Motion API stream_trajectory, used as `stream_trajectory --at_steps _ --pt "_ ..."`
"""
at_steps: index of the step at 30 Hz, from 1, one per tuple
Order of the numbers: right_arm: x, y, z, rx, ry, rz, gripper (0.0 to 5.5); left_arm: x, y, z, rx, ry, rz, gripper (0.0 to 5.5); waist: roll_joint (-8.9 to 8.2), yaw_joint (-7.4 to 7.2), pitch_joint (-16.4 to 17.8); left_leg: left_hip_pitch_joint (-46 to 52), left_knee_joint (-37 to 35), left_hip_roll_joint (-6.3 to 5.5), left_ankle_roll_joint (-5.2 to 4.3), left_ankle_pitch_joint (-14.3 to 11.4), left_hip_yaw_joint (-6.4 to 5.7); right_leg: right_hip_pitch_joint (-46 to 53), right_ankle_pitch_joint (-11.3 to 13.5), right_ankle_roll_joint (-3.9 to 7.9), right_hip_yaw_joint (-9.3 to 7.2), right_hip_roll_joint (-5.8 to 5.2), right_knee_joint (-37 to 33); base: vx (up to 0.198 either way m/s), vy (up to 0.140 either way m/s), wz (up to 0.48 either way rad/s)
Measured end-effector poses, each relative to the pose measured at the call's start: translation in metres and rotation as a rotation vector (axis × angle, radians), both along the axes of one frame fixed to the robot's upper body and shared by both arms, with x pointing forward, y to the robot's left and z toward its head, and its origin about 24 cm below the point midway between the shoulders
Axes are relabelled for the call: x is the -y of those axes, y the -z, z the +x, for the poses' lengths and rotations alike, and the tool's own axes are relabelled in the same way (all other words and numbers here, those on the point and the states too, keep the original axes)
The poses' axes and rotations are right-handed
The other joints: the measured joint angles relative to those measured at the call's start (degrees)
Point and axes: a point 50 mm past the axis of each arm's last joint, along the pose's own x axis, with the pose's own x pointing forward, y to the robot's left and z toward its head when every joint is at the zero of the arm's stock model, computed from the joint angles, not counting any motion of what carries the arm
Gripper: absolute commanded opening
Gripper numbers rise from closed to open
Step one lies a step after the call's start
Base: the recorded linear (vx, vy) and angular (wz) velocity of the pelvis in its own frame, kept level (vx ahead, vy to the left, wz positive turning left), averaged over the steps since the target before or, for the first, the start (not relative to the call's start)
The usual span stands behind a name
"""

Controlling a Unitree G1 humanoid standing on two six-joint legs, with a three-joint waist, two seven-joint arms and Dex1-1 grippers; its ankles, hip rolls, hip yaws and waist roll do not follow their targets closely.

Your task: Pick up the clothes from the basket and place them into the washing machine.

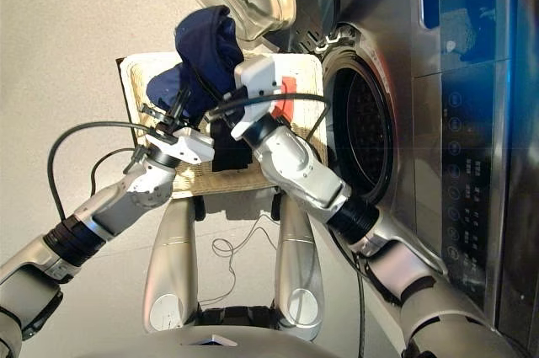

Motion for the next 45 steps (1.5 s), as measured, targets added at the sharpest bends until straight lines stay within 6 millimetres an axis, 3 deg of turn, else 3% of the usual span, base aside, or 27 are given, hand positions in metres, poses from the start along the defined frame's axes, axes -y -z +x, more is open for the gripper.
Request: stream_trajectory --at_steps 2,4,5,7,8,13,15,19,23,30,33,35,40,45 --pt "-0.001 0.003 -0.002 0.018 0.02 -0.01 0.0 0.002 0.003 -0.001 0.001 -0.009 -0.012 0.0 0.0 -0.02 0.0 0.0 0.1 0.0 0.01 0.0 0.0 0.0 0.0 0.0 0.03 0.0 0.1 0.0 0.0 0.0" --pt "-0.003 0.006 -0.003 0.067 0.071 -0.039 0.0 0.002 0.004 -0.002 0.006 -0.014 -0.021 2.57 0.0 -0.06 0.0 0.0 0.1 0.01 0.01 0.0 -0.02 -0.1 0.0 -0.01 0.06 0.0 0.2 0.0 0.0 0.0" --pt "-0.002 0.007 -0.001 0.072 0.107 -0.045 0.0 0.001 0.003 -0.002 0.011 -0.019 -0.028 3.19 0.0 -0.07 0.0 0.0 0.1 0.01 0.02 0.0 -0.02 -0.1 0.0 -0.01 0.07 0.0 0.2 0.0 0.0 0.0" --pt "0.003 0.009 0.009 0.063 0.2 -0.03 0.0 0.0 0.003 -0.002 0.019 -0.026 -0.037 5.03 0.0 -0.03 0.0 0.0 0.1 0.0 0.03 0.0 -0.01 -0.1 0.0 -0.01 0.15 -0.01 0.2 0.0 0.0 0.0" --pt "0.007 0.011 0.013 0.053 0.252 -0.021 0.0 0.001 0.002 -0.002 0.02 -0.027 -0.041 5.5 0.01 0.02 0.0 0.0 0.1 0.0 0.03 0.0 -0.01 -0.1 0.0 -0.01 0.17 -0.01 0.2 0.0 0.0 0.0" --pt "0.03 0.04 0.045 -0.073 0.609 -0.025 0.0 -0.001 0.0 -0.002 0.047 -0.052 -0.111 5.5 0.08 0.3 0.0 0.0 0.0 -0.02 0.02 0.0 0.04 -0.1 0.0 0.0 0.18 -0.02 0.2 0.0 0.0 0.0" --pt "0.063 0.072 0.063 -0.223 0.849 -0.101 0.0 -0.004 -0.012 0.001 0.097 -0.077 -0.217 5.5 0.35 0.86 0.0 0.0 0.0 -0.12 0.05 0.0 0.07 -0.1 0.0 0.03 0.17 -0.1 0.2 0.0 0.0 0.0" --pt "0.119 0.11 0.065 -0.39 1.178 -0.167 0.0 -0.013 -0.027 0.006 0.156 -0.11 -0.276 5.5 0.63 1.17 0.0 -0.5 0.1 -0.2 0.07 0.0 0.05 -0.5 0.0 0.08 0.1 -0.14 0.1 0.0 0.0 0.0" --pt "0.14 0.105 0.069 -0.393 1.318 -0.132 0.0 -0.009 -0.03 0.007 0.162 -0.098 -0.285 5.5 1.7 0.4 0.1 -1.2 0.3 -0.19 0.09 0.0 -0.1 -1.0 0.1 0.33 -0.05 -0.11 0.2 0.0 0.0 0.0" --pt "0.17 0.084 0.086 -0.388 1.534 -0.134 0.0 0.0 -0.03 0.005 0.145 -0.052 -0.3 5.5 4.05 0.96 0.1 -1.9 0.9 -0.26 0.1 0.0 -0.62 -1.2 0.0 0.07 -0.33 -0.14 0.3 0.0 0.0 0.0" --pt "0.2 0.083 0.085 -0.401 1.646 -0.211 0.0 0.004 -0.035 0.003 0.143 -0.021 -0.323 5.5 4.5 2.1 0.1 -2.6 1.2 -0.39 0.13 0.1 -0.91 -1.8 -0.1 0.14 -0.51 -0.23 0.8 0.0 0.0 0.0" --pt "0.222 0.082 0.082 -0.414 1.718 -0.264 0.0 0.007 -0.04 0.001 0.148 0.008 -0.345 5.5 5.1 2.0 0.1 -3.9 2.2 -1.0 0.16 0.1 -2.11 -2.5 -0.8 0.66 -0.56 -0.43 2.3 -0.039 -0.021 0.257" --pt "0.274 0.063 0.072 -0.41 1.865 -0.32 0.0 0.013 -0.046 -0.003 0.116 0.07 -0.377 5.5 5.71 2.52 0.1 -9.2 7.2 -2.54 0.48 -0.8 -3.61 -7.9 -3.8 0.64 -0.67 -1.77 9.2 -0.039 -0.019 0.23" --pt "0.301 0.04 0.068 -0.391 1.941 -0.302 0.0 0.014 -0.043 -0.005 0.083 0.086 -0.357 5.5 6.02 3.54 0.2 -17.1 14.1 -2.99 0.7 -3.1 -4.2 -15.8 -5.7 0.99 0.44 -2.09 16.5 0.0 0.0 0.0"
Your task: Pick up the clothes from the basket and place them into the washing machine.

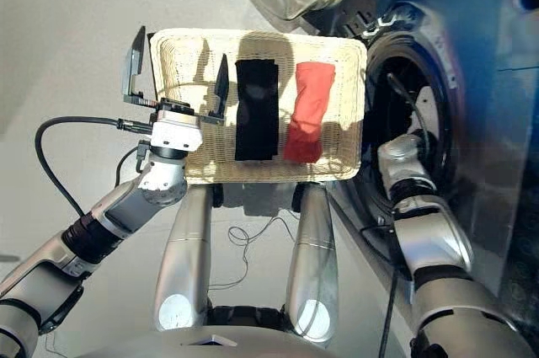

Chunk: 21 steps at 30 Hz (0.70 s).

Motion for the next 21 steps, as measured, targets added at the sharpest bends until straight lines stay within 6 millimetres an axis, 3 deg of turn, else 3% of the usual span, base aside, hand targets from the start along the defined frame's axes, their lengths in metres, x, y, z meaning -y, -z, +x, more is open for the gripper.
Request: stream_trajectory --at_steps 8,9,10,11,14,21 --pt "0.014 -0.009 -0.003 0.044 0.056 0.095 0.0 -0.005 0.001 0.0 -0.009 -0.012 0.024 5.5 0.1 -0.11 0.0 -3.6 2.1 -0.05 0.07 0.0 0.31 -4.2 -0.1 0.07 1.15 -0.01 2.5 0.0 0.0 0.0" --pt "0.015 -0.009 -0.004 0.048 0.064 0.103 0.67 -0.005 0.0 0.001 -0.009 -0.011 0.022 5.5 0.1 -0.13 0.0 -3.6 2.0 -0.07 0.07 0.0 0.38 -4.2 -0.1 0.07 1.15 -0.01 2.5 0.0 0.0 0.0" --pt "0.015 -0.008 -0.005 0.051 0.064 0.113 3.36 -0.005 -0.001 0.001 -0.005 -0.009 0.019 5.5 0.1 -0.1 0.0 -3.6 2.0 -0.11 0.07 0.0 0.47 -4.2 -0.1 0.08 1.16 -0.01 2.4 0.0 0.0 0.0" --pt "0.015 -0.008 -0.004 0.06 0.061 0.119 5.5 -0.005 -0.002 0.001 -0.002 -0.008 0.018 5.5 0.1 -0.13 0.0 -3.6 2.0 -0.06 0.06 0.0 0.56 -4.3 -0.1 0.08 1.23 0.0 2.3 0.0 0.0 0.0" --pt "0.015 -0.008 -0.004 0.088 0.057 0.145 5.5 -0.004 -0.006 0.002 0.007 -0.005 0.014 5.5 0.1 -0.17 0.0 -3.6 2.2 0.0 0.54 -0.1 0.87 -4.2 -0.1 0.09 1.39 0.09 1.9 0.0 0.0 0.0" --pt "0.012 -0.012 -0.003 0.189 0.007 0.199 5.5 -0.005 -0.007 0.002 0.011 -0.009 0.012 5.5 0.09 -0.23 0.0 -3.4 3.0 0.03 0.61 -0.4 1.08 -3.6 -0.1 0.13 1.49 0.16 1.6 0.0 0.0 0.0"
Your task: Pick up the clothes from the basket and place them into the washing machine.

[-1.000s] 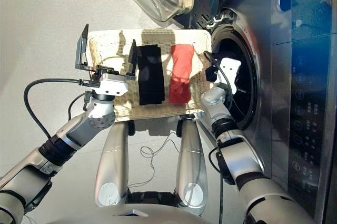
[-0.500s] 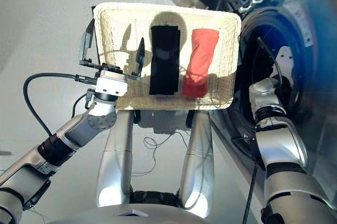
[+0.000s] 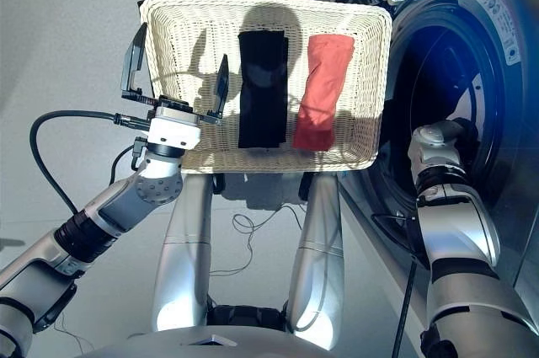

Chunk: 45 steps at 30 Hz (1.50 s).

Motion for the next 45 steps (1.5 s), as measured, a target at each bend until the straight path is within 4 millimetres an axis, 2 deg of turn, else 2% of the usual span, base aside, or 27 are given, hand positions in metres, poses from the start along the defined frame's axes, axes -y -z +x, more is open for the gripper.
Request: stream_trajectory --at_steps 4,7,8,10,12,13,17,23,29,33,37,40,45 --pt "-0.014 -0.002 0.004 0.08 -0.084 0.001 5.5 -0.002 0.002 0.0 -0.007 -0.007 -0.004 5.5 -0.01 -0.21 0.0 1.0 -0.3 0.2 0.15 -0.1 0.09 0.9 0.0 -0.01 0.15 0.13 0.0 0.0 0.0 0.0" --pt "-0.036 0.002 0.007 0.166 -0.175 0.02 5.5 -0.007 0.003 0.0 -0.017 -0.028 -0.019 5.5 -0.05 -1.46 0.0 1.5 -0.5 0.49 0.1 -0.2 0.08 1.4 0.1 -0.09 0.4 0.37 -0.3 0.0 0.0 0.0" --pt "-0.045 0.006 0.006 0.189 -0.213 0.036 5.5 -0.008 0.004 0.0 -0.022 -0.033 -0.025 5.5 -0.06 -1.83 0.0 1.6 -0.6 0.64 0.1 -0.3 0.12 1.5 0.1 -0.11 0.61 0.56 -0.5 0.0 0.0 0.0" --pt "-0.078 0.009 0.002 0.318 -0.362 0.072 5.5 -0.008 0.01 -0.001 -0.054 -0.036 -0.043 5.5 -0.18 -3.15 0.0 1.9 -1.0 0.96 0.0 -0.3 0.33 1.6 0.2 -0.09 1.18 1.02 -1.0 0.0 0.0 0.0" --pt "-0.103 0.015 -0.006 0.405 -0.471 0.118 5.5 -0.006 0.015 -0.001 -0.098 -0.022 -0.06 5.5 -0.24 -3.29 0.0 2.2 -1.1 1.05 0.05 -0.6 0.83 1.7 0.3 -0.02 1.32 1.29 -1.3 0.0 0.0 0.0" --pt "-0.112 0.02 -0.011 0.425 -0.514 0.143 5.5 -0.002 0.019 -0.001 -0.146 0.008 -0.101 5.5 -0.25 -3.76 0.0 2.3 -1.1 1.21 0.05 -0.8 1.28 1.7 0.3 -0.03 1.51 1.46 -1.5 0.0 0.0 0.0" --pt "-0.139 0.021 -0.026 0.474 -0.683 0.146 5.5 0.007 0.039 0.009 -0.339 0.066 -0.191 5.5 -0.71 -5.26 0.0 2.4 -1.2 1.83 0.04 -1.1 1.38 1.8 0.4 -0.05 1.65 1.88 -2.1 0.0 0.0 0.0" --pt "-0.172 -0.003 -0.042 0.579 -0.905 0.03 5.5 0.012 0.07 0.026 -0.56 0.08 -0.224 5.5 -1.72 -6.72 -0.1 3.2 -2.2 2.11 -0.05 -1.1 1.53 2.3 0.6 -0.2 1.55 2.24 -3.0 0.0 0.0 0.0" --pt "-0.204 -0.035 -0.048 0.686 -1.084 -0.04 5.5 0.032 0.084 0.04 -0.681 0.09 -0.269 5.5 -2.79 -7.1 -0.1 3.2 -2.6 2.21 -0.13 -1.1 1.58 2.4 0.7 -0.2 1.49 2.39 -3.6 0.015 -0.003 -0.002" --pt "-0.232 -0.045 -0.05 0.686 -1.209 -0.101 5.5 0.04 0.099 0.049 -0.827 0.083 -0.429 5.5 -4.16 -7.72 -0.2 4.0 -2.8 2.5 -0.49 -1.2 1.74 3.4 1.0 0.17 1.47 2.53 -4.2 0.045 -0.006 -0.014" --pt "-0.256 -0.049 -0.052 0.678 -1.303 -0.125 5.5 0.05 0.113 0.059 -0.979 0.061 -0.592 5.5 -5.04 -7.94 -0.2 4.3 -2.9 2.93 -0.59 -1.4 1.71 3.8 0.9 -0.29 1.36 3.0 -4.9 0.0 0.0 0.0" --pt "-0.27 -0.049 -0.054 0.661 -1.369 -0.131 5.5 0.052 0.109 0.067 -1.005 0.054 -0.652 5.5 -5.07 -8.26 -0.2 4.1 -3.0 2.95 -0.64 -1.4 1.77 3.5 0.9 -0.29 1.36 3.02 -4.9 0.0 0.0 0.0" --pt "-0.28 -0.051 -0.055 0.658 -1.425 -0.143 5.5 0.048 0.1 0.081 -1.012 0.024 -0.7 5.5 -5.3 -8.92 -0.2 3.2 -2.7 2.97 -0.67 -1.4 2.01 2.6 1.1 0.01 1.43 3.03 -5.0 0.0 0.0 0.0"
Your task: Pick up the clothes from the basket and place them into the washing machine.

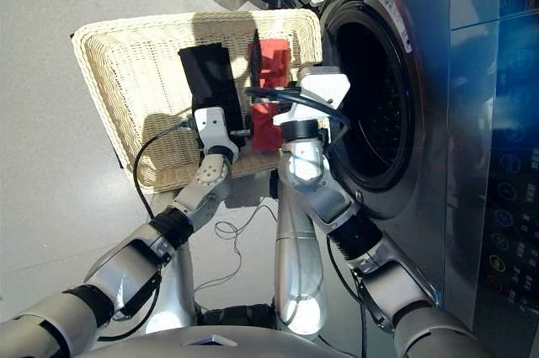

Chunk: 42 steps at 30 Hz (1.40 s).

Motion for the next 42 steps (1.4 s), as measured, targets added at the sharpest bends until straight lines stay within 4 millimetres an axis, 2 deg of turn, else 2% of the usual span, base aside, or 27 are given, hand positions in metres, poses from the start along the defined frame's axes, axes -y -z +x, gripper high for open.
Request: stream_trajectory --at_steps 4,9,17,18,19,20,21,28,35,40,41,42 --pt "-0.007 -0.004 -0.001 0.001 -0.04 0.006 5.5 -0.001 -0.004 0.007 -0.023 -0.019 -0.014 5.5 -0.17 -0.41 0.0 -0.5 0.2 0.21 -0.08 -0.1 0.25 -0.6 0.1 0.01 0.33 0.23 0.0 0.0 0.0 0.0" --pt "-0.018 -0.004 -0.003 -0.007 -0.1 0.005 5.5 -0.002 -0.01 0.014 -0.041 -0.054 -0.063 5.5 -0.45 -0.41 0.0 -0.6 0.7 1.13 -0.18 -0.4 0.86 -1.0 0.3 -0.36 1.04 1.08 0.0 0.0 0.0 0.0" --pt "-0.019 -0.002 -0.003 -0.035 -0.126 0.02 5.5 0.001 -0.016 0.019 -0.059 -0.091 -0.078 5.5 -0.94 -0.52 -0.1 -1.2 0.9 1.29 -0.25 -0.5 0.91 -1.6 0.5 -0.21 1.15 1.3 0.0 0.0 0.0 0.0" --pt "-0.019 -0.002 -0.003 -0.035 -0.127 0.02 5.5 0.001 -0.016 0.02 -0.062 -0.095 -0.072 3.95 -1.1 -0.51 -0.2 -1.3 1.0 1.29 -0.27 -0.5 0.91 -1.6 0.5 -0.22 1.16 1.31 0.0 0.0 0.0 0.0" --pt "-0.019 -0.002 -0.003 -0.034 -0.127 0.019 5.5 0.0 -0.015 0.021 -0.066 -0.106 -0.062 1.79 -1.25 -0.51 -0.2 -1.3 1.1 1.32 -0.27 -0.5 0.91 -1.7 0.5 -0.24 1.17 1.33 0.0 0.0 0.0 0.0" --pt "-0.019 -0.002 -0.003 -0.035 -0.129 0.019 5.5 -0.003 -0.015 0.022 -0.071 -0.122 -0.064 0.67 -1.41 -0.51 -0.3 -1.4 1.1 1.34 -0.27 -0.5 0.94 -1.8 0.5 -0.29 1.21 1.36 0.0 0.0 0.0 0.0" --pt "-0.019 -0.002 -0.003 -0.035 -0.131 0.017 5.5 -0.004 -0.015 0.022 -0.077 -0.134 -0.067 0.0 -1.48 -0.5 -0.3 -1.4 1.2 1.38 -0.26 -0.5 0.95 -1.8 0.6 -0.31 1.24 1.39 0.0 0.0 0.0 0.0" --pt "-0.018 -0.002 -0.002 -0.043 -0.146 0.021 5.5 -0.011 -0.013 0.024 -0.096 -0.141 -0.064 0.0 -2.65 -0.51 -0.7 -1.8 1.5 1.9 -0.11 -0.7 0.95 -2.0 1.3 -0.09 1.44 1.75 -0.2 -0.044 -0.001 -0.028" --pt "-0.014 0.003 0.0 -0.063 -0.125 0.027 5.5 -0.008 -0.013 0.022 -0.079 -0.117 -0.054 0.0 -2.82 -0.4 -0.7 -1.4 1.1 1.8 -0.19 -0.6 1.12 -1.8 1.4 -0.2 1.45 1.69 -0.2 0.04 0.003 0.002" --pt "0.001 0.011 0.004 -0.104 -0.074 0.018 5.5 -0.007 -0.009 0.004 -0.008 -0.054 -0.021 0.0 -2.79 -0.46 -0.5 -0.2 -0.4 1.1 -0.17 0.1 1.11 -0.9 1.6 0.03 1.23 1.05 -0.9 0.0 0.0 0.0" --pt "0.006 0.012 0.005 -0.116 -0.057 0.025 5.5 -0.012 -0.005 0.0 0.005 -0.053 0.005 0.0 -2.75 0.25 -0.5 0.3 -0.8 0.96 -0.17 0.2 1.17 -0.4 1.6 0.04 1.19 0.86 -1.0 0.0 0.0 0.0" --pt "0.011 0.013 0.006 -0.121 -0.048 0.02 5.5 -0.011 -0.006 -0.005 0.029 -0.035 0.011 0.0 -2.74 0.0 -0.4 0.7 -1.2 0.91 -0.18 0.2 1.15 -0.1 1.5 0.03 1.1 0.82 -1.2 0.0 0.0 0.0"
